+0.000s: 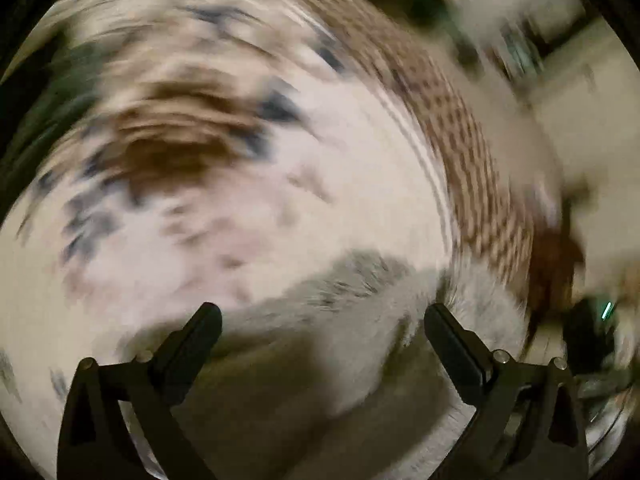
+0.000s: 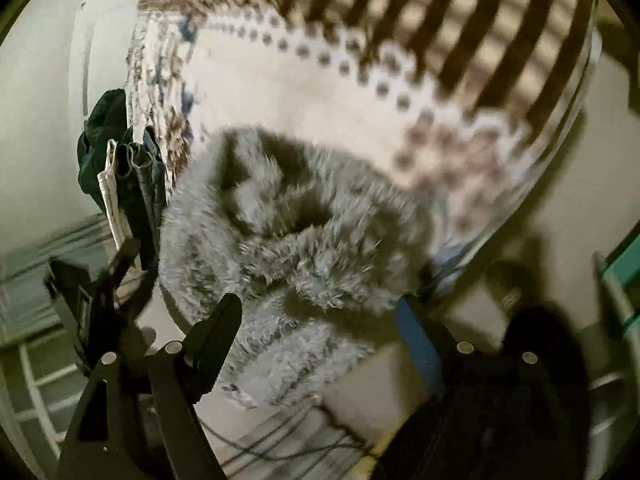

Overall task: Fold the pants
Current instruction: 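Fold the grey fleece again with both grippers toward the bed's checkered border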

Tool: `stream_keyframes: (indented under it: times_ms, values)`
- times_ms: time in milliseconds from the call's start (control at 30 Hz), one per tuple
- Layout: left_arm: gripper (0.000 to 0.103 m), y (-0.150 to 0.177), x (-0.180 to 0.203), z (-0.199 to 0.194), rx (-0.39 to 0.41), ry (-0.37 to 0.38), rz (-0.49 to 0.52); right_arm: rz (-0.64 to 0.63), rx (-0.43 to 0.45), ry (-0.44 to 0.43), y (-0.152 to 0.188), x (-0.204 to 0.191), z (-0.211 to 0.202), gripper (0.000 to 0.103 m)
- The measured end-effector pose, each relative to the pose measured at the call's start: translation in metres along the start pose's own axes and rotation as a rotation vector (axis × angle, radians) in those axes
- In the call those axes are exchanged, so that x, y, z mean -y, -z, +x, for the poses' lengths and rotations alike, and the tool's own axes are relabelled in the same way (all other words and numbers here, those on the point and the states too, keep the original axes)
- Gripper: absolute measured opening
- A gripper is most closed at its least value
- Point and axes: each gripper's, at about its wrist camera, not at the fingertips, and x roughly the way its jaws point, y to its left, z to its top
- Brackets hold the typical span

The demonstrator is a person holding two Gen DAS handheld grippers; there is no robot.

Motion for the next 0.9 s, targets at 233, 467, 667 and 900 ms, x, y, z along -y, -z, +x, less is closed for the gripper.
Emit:
stream_keyframes:
  times_ms: [233,467,667,900]
  values:
    - [0.018,-0.018,0.036,0.042,-0.127,-0.011,0.337,-0.016,0.063,0.060,0.005,0.001,0.033,0.017]
    - [0.018,-0.028,0.012,0.035,-0.103,0.055,0.181,0.001,0.115,0.228,0.011,0.030,0.009,0.012]
    - [0.029,-0.032,0.000,-0.009,-0.018,0.179,-0.004,-0.039,0.025,0.152,0.007,0.015,-0.004,0.057]
    - [0.087,0.031,-0.049,-0.078,0.232,0.225,-0.329,-0.259,0.118,0.147,-0.017,-0.042,-0.037,0.083]
